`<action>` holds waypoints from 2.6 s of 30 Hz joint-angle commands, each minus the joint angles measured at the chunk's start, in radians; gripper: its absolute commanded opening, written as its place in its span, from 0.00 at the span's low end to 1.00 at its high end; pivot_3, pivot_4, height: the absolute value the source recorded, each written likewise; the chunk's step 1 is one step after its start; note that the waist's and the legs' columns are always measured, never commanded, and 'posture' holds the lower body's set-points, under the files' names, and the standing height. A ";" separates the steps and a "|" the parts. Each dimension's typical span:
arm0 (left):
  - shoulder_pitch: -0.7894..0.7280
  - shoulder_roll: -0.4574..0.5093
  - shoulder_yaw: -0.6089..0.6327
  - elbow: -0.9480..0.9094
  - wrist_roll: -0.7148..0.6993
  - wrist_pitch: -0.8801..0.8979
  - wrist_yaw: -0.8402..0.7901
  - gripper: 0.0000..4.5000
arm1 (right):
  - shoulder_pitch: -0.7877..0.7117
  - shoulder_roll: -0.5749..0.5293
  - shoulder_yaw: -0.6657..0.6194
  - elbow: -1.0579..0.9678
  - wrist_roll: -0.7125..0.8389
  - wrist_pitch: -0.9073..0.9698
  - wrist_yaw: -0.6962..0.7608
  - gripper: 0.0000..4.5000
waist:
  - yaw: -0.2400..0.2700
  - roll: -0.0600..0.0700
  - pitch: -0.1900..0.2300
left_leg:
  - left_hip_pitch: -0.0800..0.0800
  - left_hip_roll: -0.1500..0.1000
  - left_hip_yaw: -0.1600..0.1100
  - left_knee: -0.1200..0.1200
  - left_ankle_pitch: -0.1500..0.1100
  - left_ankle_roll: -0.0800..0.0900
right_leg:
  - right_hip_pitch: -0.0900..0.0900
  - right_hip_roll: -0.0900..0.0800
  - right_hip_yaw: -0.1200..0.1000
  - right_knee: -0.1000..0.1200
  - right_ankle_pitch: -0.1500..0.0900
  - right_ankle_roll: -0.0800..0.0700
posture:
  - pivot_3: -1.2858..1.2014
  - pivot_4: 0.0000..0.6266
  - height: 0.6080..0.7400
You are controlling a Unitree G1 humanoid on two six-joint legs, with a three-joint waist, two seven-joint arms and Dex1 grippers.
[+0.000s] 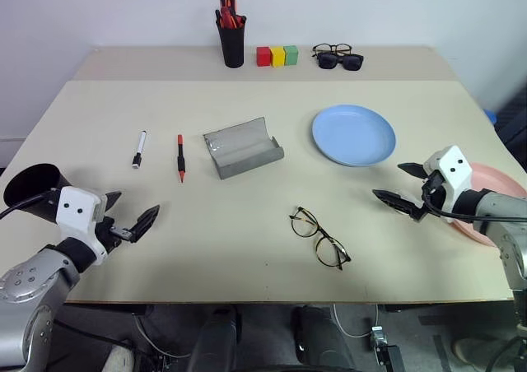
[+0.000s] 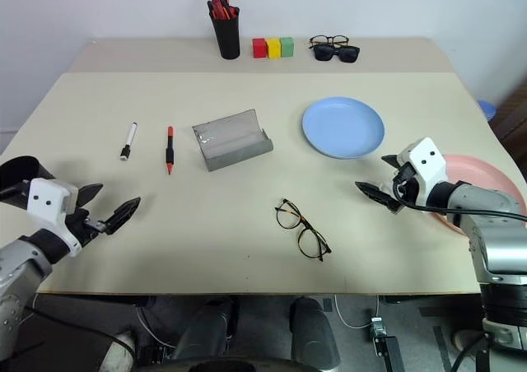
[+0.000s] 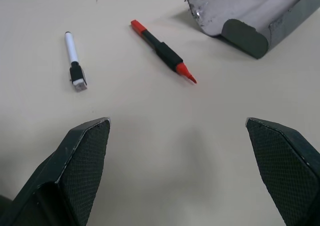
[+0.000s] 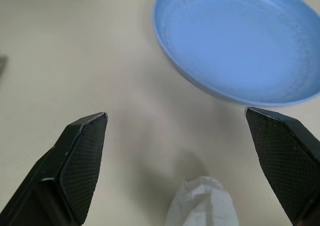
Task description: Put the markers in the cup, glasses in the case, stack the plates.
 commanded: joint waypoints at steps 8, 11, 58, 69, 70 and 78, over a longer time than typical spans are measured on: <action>-0.088 0.003 -0.059 -0.002 0.036 0.024 0.053 0.99 | -0.087 0.055 0.060 -0.052 -0.004 -0.025 -0.038 1.00 | 0.001 0.000 0.000 | 0.000 0.000 0.000 0.000 0.000 0.000 | 0.000 0.000 0.000 0.000 0.000 0.000 | 0.52 0.24 1.00; -0.168 -0.009 -0.103 0.012 0.075 0.082 0.129 0.99 | -0.134 0.109 0.123 -0.083 -0.018 -0.021 -0.070 1.00 | -0.001 0.000 0.000 | 0.001 0.000 -0.001 0.001 0.000 0.000 | 0.001 0.001 0.000 0.000 0.001 0.002 | 0.52 0.24 1.00; -0.462 -0.144 0.106 0.023 0.513 -0.262 0.610 0.01 | -0.365 0.636 0.469 -0.204 -0.062 0.041 -0.225 1.00 | -0.024 -0.005 -0.001 | 0.000 -0.001 -0.002 0.000 0.004 -0.007 | -0.007 0.001 0.001 0.013 0.005 0.007 | 0.52 0.24 1.00; -0.297 -0.265 0.156 0.044 0.525 -0.329 0.681 0.19 | -0.384 0.637 0.486 -0.182 -0.052 0.034 -0.179 1.00 | -0.022 -0.007 -0.001 | 0.000 -0.001 -0.004 0.000 0.004 -0.007 | -0.006 0.001 -0.001 0.012 0.005 0.007 | 0.52 0.24 1.00; -0.300 -0.267 0.146 0.048 0.530 -0.330 0.683 0.26 | -0.383 0.636 0.486 -0.184 -0.052 0.035 -0.179 1.00 | -0.022 -0.007 -0.001 | 0.000 -0.001 -0.004 0.000 0.004 -0.007 | -0.006 0.001 -0.001 0.012 0.005 0.007 | 0.52 0.24 1.00; -0.416 -0.263 0.086 0.062 0.524 -0.308 0.692 0.70 | -0.372 0.628 0.481 -0.195 -0.059 0.041 -0.196 1.00 | -0.023 -0.007 -0.001 | 0.000 -0.001 -0.004 0.000 0.004 -0.007 | -0.006 0.001 -0.001 0.012 0.005 0.007 | 0.52 0.24 1.00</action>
